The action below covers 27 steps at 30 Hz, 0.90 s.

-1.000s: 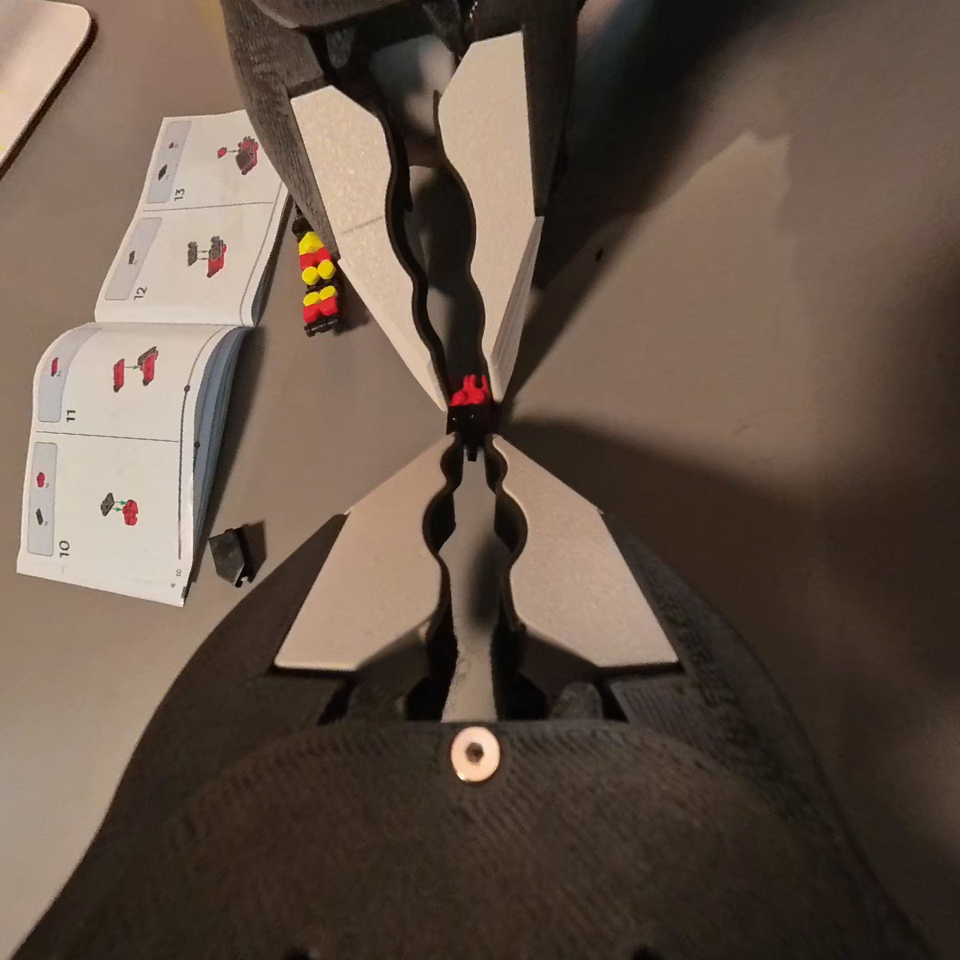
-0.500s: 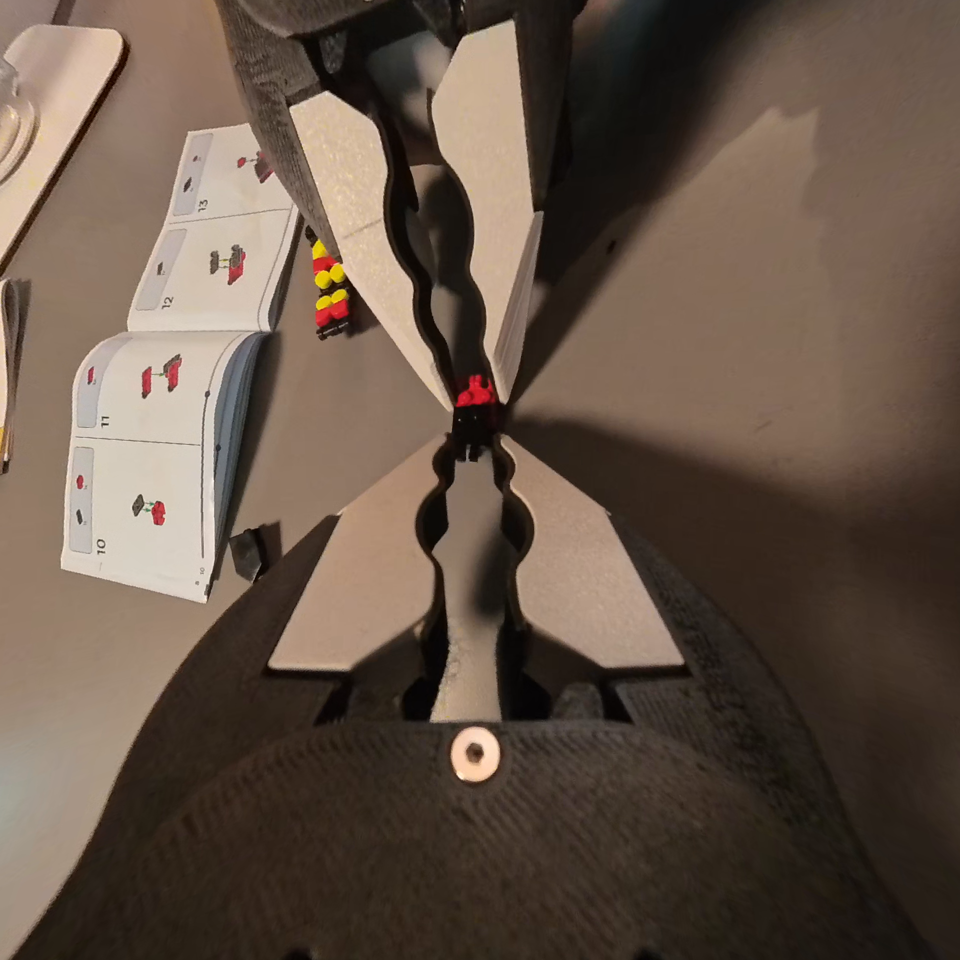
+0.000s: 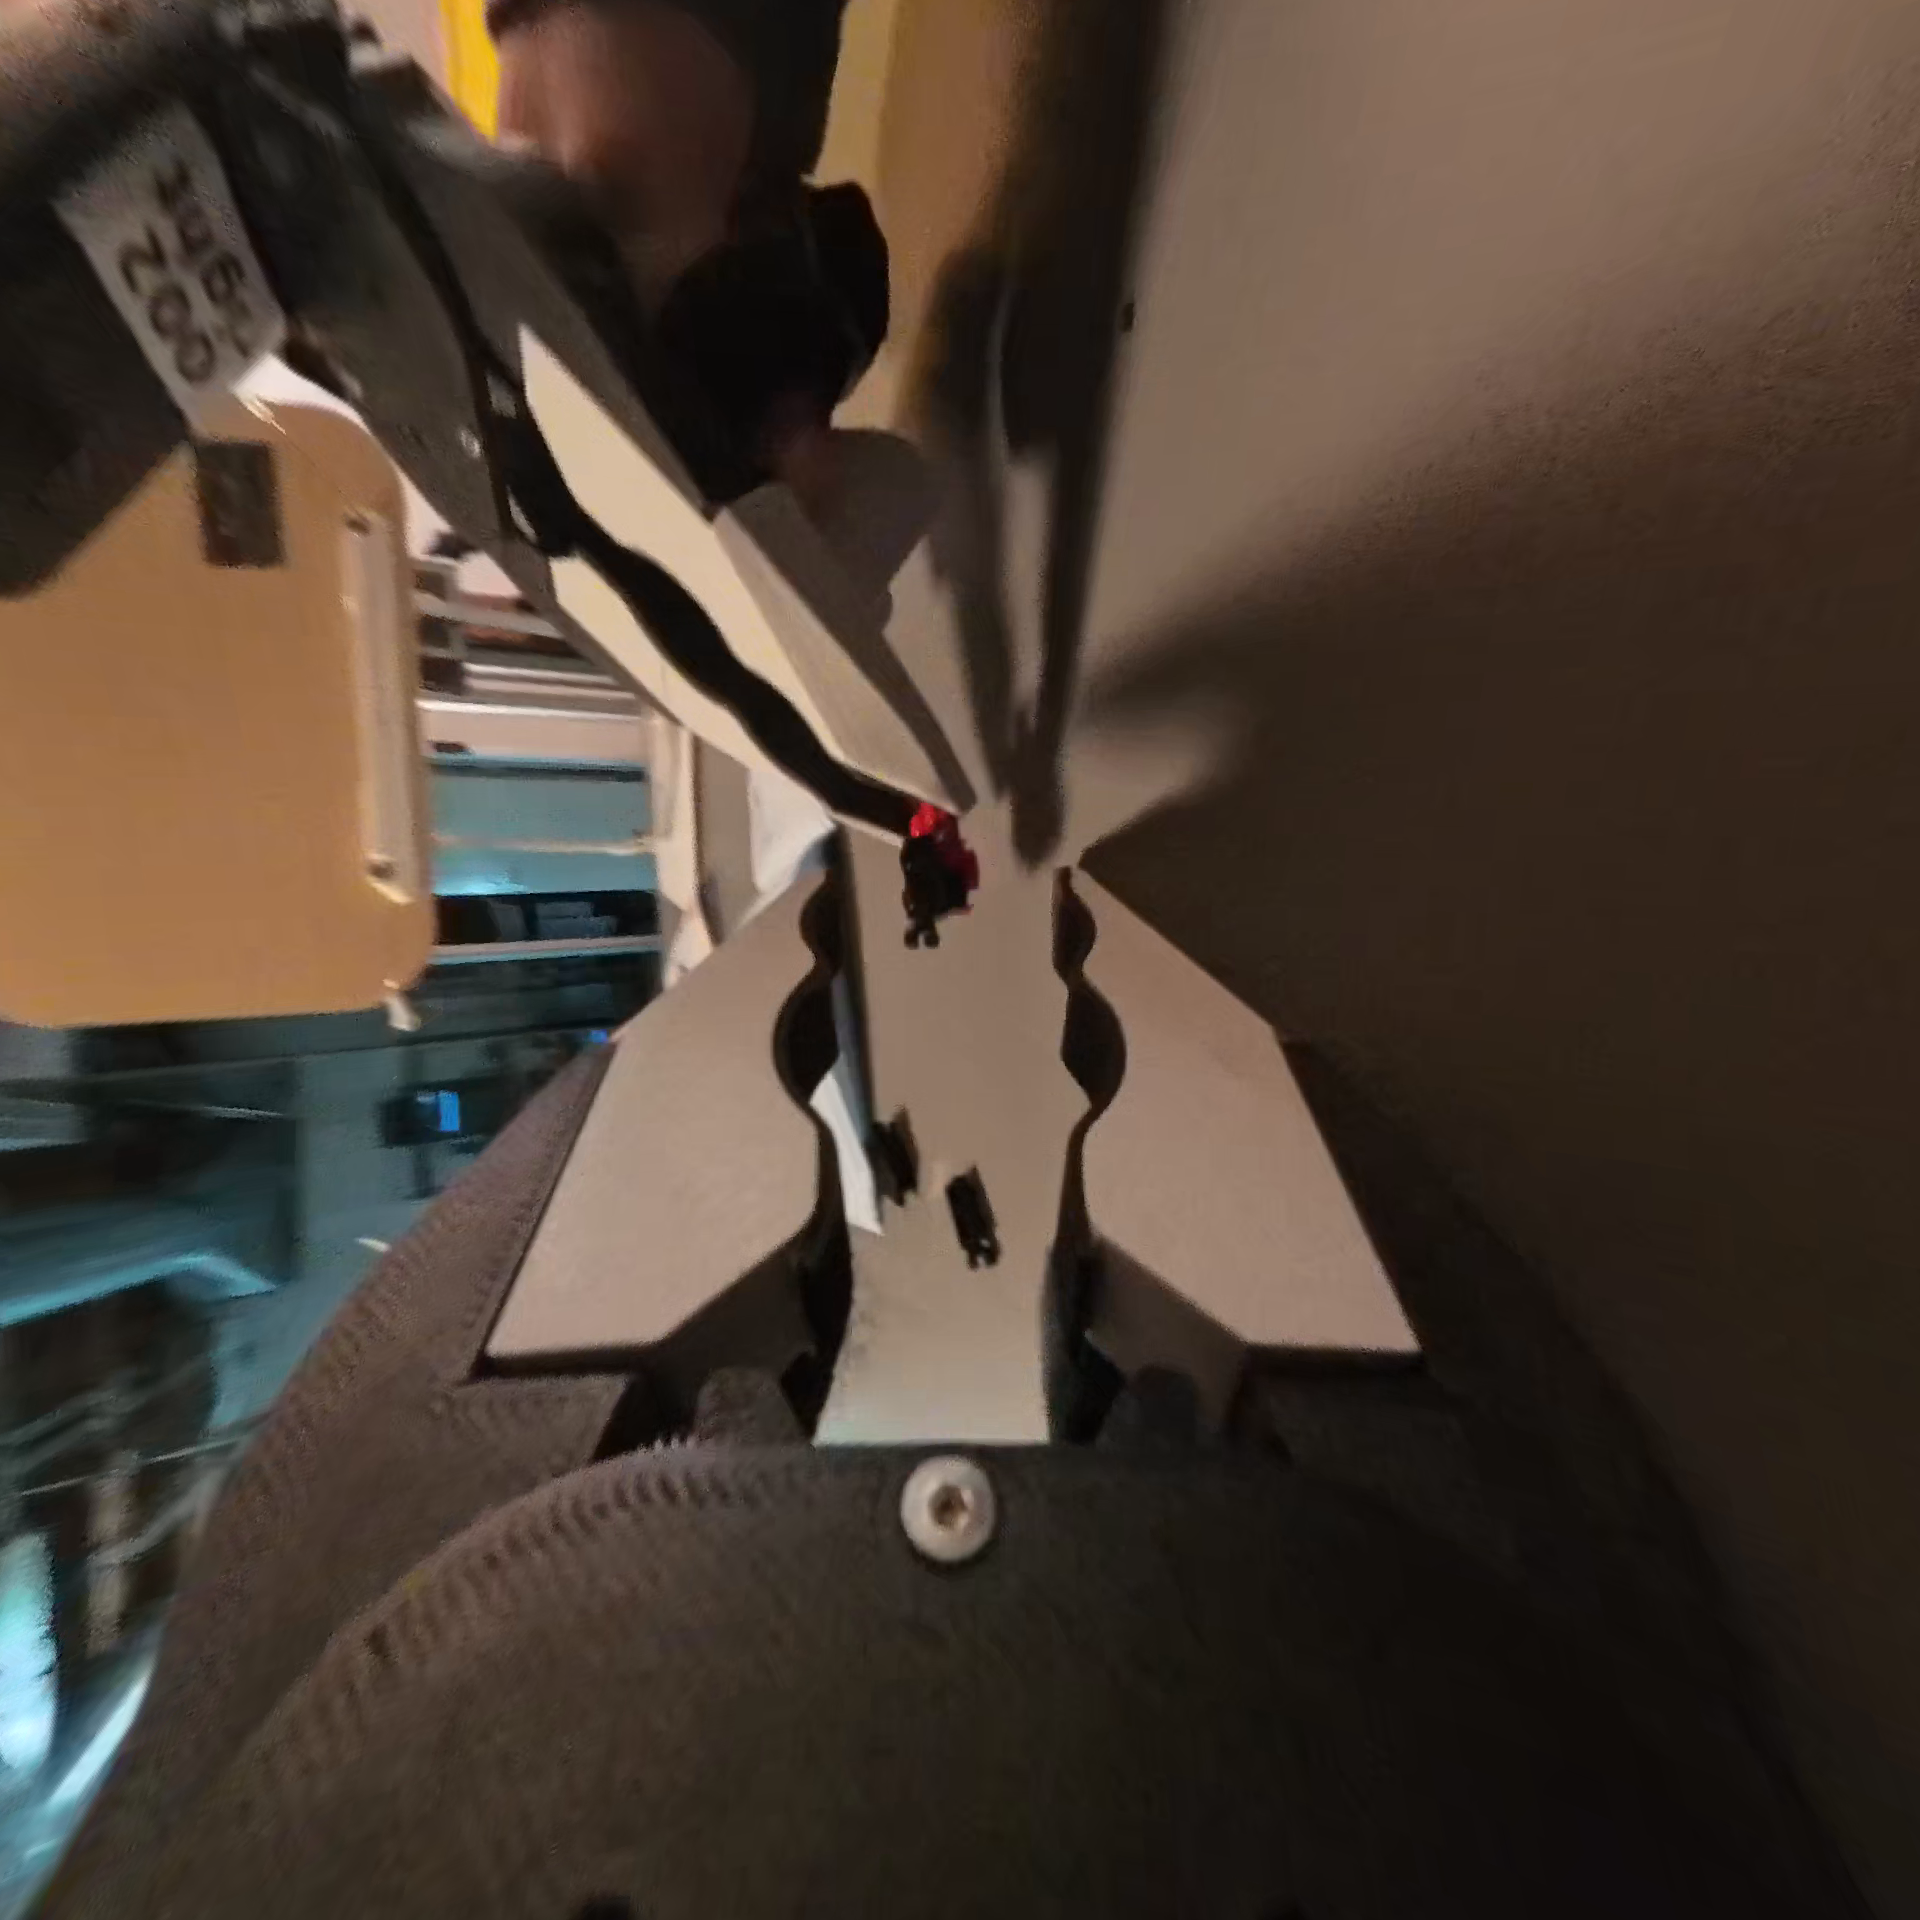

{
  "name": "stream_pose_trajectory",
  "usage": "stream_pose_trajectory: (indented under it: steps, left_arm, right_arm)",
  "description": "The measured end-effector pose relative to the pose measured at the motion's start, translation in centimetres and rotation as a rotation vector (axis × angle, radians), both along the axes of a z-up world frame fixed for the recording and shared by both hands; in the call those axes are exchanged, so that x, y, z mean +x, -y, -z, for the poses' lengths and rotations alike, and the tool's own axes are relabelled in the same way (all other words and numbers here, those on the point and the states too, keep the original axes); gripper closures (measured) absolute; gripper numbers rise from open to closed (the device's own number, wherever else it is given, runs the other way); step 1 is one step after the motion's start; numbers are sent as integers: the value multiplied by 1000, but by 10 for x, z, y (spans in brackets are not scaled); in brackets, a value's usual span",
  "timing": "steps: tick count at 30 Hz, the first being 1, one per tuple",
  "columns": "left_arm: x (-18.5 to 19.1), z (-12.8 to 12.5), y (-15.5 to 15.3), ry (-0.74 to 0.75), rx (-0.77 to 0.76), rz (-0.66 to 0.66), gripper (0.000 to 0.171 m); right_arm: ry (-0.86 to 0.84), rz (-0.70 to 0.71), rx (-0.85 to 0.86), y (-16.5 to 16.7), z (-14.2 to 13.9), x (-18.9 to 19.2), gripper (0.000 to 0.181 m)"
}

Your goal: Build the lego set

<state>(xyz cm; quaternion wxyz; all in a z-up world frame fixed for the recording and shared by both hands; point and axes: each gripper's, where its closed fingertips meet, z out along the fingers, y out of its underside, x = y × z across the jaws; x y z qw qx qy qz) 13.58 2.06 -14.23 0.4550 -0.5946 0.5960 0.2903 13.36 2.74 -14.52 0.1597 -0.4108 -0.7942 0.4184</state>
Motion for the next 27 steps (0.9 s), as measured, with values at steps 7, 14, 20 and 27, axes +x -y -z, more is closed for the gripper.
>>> stream_pose_trajectory:
  steps: [7, 14, 20, 27]
  left_arm:
    - [-3, -5, -7, -136, 143, 1, 139]
    - [-5, -12, -8, -135, 174, -22, 159]
    - [-9, -9, -11, 141, -17, -113, 159]
    - [-5, -2, -8, 376, -202, -124, 159]
  right_arm:
    - [-1, -7, -62, 8, -11, 1, 167]
    - [-14, 1, -103, 8, -14, 0, 167]
    - [-297, -37, 199, 1, -22, -8, 153]
    - [-444, -119, 545, 3, -13, -7, 154]
